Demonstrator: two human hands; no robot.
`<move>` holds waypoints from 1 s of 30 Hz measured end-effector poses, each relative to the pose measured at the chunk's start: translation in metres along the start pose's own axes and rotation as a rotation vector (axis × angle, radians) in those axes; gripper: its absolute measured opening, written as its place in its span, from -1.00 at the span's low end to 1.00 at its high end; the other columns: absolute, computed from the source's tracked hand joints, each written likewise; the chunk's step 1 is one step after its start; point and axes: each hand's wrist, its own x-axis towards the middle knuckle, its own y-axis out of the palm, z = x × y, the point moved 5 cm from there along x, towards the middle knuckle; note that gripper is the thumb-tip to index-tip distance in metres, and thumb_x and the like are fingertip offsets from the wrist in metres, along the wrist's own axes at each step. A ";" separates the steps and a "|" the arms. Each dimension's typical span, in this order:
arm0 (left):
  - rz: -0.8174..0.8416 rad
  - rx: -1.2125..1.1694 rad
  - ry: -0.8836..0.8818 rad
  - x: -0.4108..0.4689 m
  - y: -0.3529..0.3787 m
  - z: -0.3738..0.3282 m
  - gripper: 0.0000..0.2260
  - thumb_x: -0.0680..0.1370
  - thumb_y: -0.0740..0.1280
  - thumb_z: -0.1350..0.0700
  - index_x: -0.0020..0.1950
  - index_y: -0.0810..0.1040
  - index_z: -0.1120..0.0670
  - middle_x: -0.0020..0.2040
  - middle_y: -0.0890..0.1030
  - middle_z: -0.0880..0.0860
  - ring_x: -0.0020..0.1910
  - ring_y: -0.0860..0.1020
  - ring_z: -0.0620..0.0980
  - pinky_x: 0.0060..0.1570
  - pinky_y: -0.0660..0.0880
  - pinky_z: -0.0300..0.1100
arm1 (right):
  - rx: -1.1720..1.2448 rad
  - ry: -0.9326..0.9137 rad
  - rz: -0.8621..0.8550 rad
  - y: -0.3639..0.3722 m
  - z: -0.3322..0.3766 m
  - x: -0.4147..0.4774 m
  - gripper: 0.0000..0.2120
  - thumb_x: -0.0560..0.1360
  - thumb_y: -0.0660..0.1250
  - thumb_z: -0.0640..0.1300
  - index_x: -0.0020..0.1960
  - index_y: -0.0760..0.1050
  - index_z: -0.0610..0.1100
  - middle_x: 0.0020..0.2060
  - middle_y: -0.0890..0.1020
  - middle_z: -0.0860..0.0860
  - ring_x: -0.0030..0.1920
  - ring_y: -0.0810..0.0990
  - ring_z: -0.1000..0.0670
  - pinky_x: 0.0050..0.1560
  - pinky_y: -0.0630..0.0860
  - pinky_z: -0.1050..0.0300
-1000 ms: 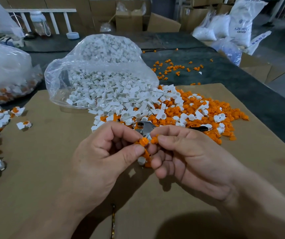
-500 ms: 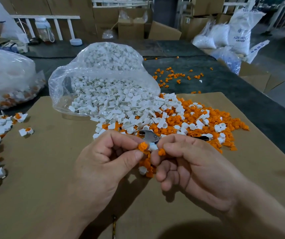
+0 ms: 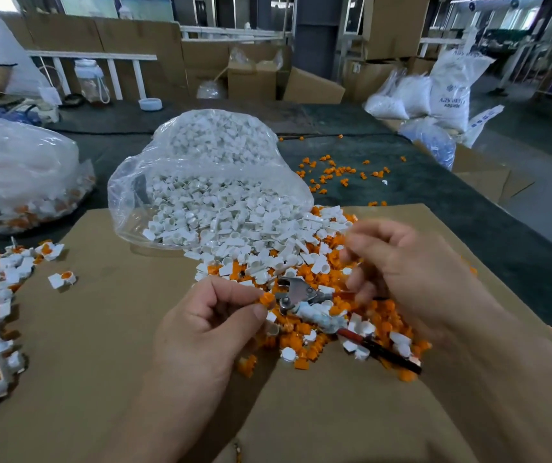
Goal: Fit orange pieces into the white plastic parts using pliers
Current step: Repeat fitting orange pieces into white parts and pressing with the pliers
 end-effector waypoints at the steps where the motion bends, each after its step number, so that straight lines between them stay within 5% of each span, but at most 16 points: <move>1: 0.004 -0.016 -0.021 0.000 0.001 0.002 -0.67 0.24 0.49 -0.16 -0.07 0.69 -0.06 -0.27 0.69 0.07 -0.30 0.63 0.05 -0.24 0.58 -0.02 | 0.033 -0.024 -0.096 -0.007 0.006 0.008 -0.75 0.57 0.32 -0.03 0.23 0.48 -0.02 -0.26 0.68 0.00 -0.34 0.67 -0.04 -0.25 0.63 0.05; 3: 0.018 -0.068 -0.072 -0.002 0.004 0.005 -0.68 0.23 0.52 -0.10 -0.08 0.69 -0.02 -0.28 0.68 0.10 -0.31 0.61 0.05 -0.23 0.60 0.07 | 0.040 -0.073 -0.165 -0.009 0.012 0.010 -0.57 0.57 0.31 -0.02 0.41 0.33 0.01 -0.20 0.67 0.10 -0.27 0.69 -0.04 -0.26 0.65 0.02; 5: 0.038 -0.056 -0.066 -0.002 0.006 0.004 -0.72 0.23 0.52 -0.10 -0.12 0.68 -0.05 -0.30 0.68 0.06 -0.34 0.62 0.01 -0.29 0.57 -0.05 | -0.022 -0.056 -0.169 0.004 0.010 0.001 -0.62 0.58 0.30 0.02 0.37 0.36 0.08 -0.26 0.66 0.07 -0.38 0.64 0.01 -0.36 0.60 0.13; 8: 0.062 -0.068 -0.056 -0.002 0.012 -0.002 -0.75 0.26 0.49 -0.17 -0.18 0.64 -0.07 -0.37 0.65 0.00 -0.42 0.62 -0.02 -0.42 0.57 -0.12 | 0.008 0.049 0.111 0.045 -0.005 -0.028 -0.74 0.51 0.34 0.10 0.18 0.41 0.26 -0.35 0.64 -0.05 -0.45 0.57 -0.04 -0.44 0.54 0.08; 10: 0.047 -0.079 -0.068 -0.005 0.015 -0.001 -0.75 0.24 0.52 -0.13 -0.18 0.65 -0.05 -0.33 0.66 0.06 -0.34 0.65 0.08 -0.33 0.61 0.11 | 0.035 0.090 0.273 0.063 -0.012 -0.039 -0.72 0.43 0.35 0.16 0.12 0.41 0.32 -0.33 0.64 -0.03 -0.44 0.59 -0.07 -0.41 0.57 0.03; 14: 0.055 -0.057 -0.030 -0.010 0.015 -0.004 -0.73 0.19 0.52 -0.13 -0.20 0.66 -0.06 -0.33 0.67 0.11 -0.30 0.62 0.13 -0.23 0.53 0.07 | 0.107 0.003 0.282 0.068 -0.018 -0.040 -0.80 0.50 0.29 0.09 0.10 0.50 0.29 -0.37 0.63 -0.09 -0.42 0.61 -0.12 -0.35 0.57 -0.04; 19: 0.052 0.207 0.045 -0.011 0.012 -0.020 -0.84 0.29 0.45 -0.11 -0.15 0.63 -0.26 -0.33 0.66 -0.14 -0.37 0.59 -0.23 -0.35 0.46 -0.40 | 0.177 -0.107 0.204 0.069 -0.023 -0.041 -0.81 0.45 0.31 0.14 0.02 0.56 0.14 -0.38 0.63 -0.09 -0.43 0.61 -0.11 -0.38 0.58 -0.07; 24: -0.119 0.586 0.043 0.003 -0.019 -0.020 -0.85 0.45 0.39 -0.09 0.00 0.55 -0.21 -0.10 0.58 -0.14 -0.15 0.54 -0.20 -0.22 0.46 -0.22 | 0.270 -0.106 0.177 0.054 -0.026 -0.042 -0.65 0.32 0.40 0.22 -0.02 0.59 0.02 -0.18 0.70 -0.08 -0.28 0.68 -0.12 -0.25 0.63 -0.18; 27: -0.053 0.968 -0.027 0.011 -0.027 -0.011 -0.66 0.48 0.35 -0.17 0.23 0.47 -0.14 0.01 0.46 -0.14 -0.10 0.50 -0.14 -0.16 0.50 -0.12 | 0.394 -0.020 0.154 0.044 -0.030 -0.036 -0.72 0.37 0.43 0.12 -0.05 0.61 -0.07 -0.18 0.70 -0.16 -0.32 0.65 -0.14 -0.25 0.56 -0.18; 30: 0.023 1.049 -0.037 0.011 -0.027 -0.008 -0.73 0.49 0.31 -0.18 0.14 0.52 -0.13 0.01 0.47 -0.08 -0.06 0.53 -0.01 -0.05 0.54 0.04 | 0.385 0.008 0.139 0.039 -0.033 -0.035 -0.81 0.48 0.36 0.01 -0.12 0.58 -0.12 -0.30 0.66 -0.20 -0.42 0.59 -0.13 -0.33 0.50 -0.14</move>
